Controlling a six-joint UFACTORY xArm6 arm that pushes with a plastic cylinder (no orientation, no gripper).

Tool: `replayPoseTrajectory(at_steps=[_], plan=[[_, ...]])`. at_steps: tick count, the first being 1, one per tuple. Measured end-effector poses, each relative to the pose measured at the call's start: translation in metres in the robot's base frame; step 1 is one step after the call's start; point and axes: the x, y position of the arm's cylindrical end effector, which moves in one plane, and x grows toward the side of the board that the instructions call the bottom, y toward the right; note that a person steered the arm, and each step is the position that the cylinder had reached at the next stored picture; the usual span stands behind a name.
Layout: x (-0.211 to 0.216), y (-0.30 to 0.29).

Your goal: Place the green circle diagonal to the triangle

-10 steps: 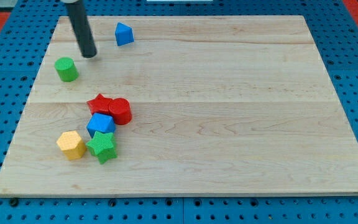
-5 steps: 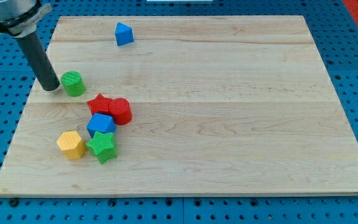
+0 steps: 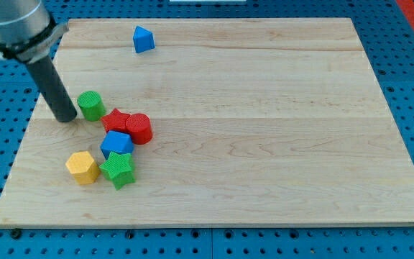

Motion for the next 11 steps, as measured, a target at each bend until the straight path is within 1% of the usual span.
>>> replayPoseTrajectory(at_steps=[1, 2, 4, 5, 6, 7, 9, 10, 11], plan=[[-0.016, -0.007], [-0.017, 0.023], [-0.038, 0.058], [-0.036, 0.104], [-0.027, 0.08], [-0.025, 0.041], [-0.017, 0.041], [-0.025, 0.066], [-0.015, 0.073]])
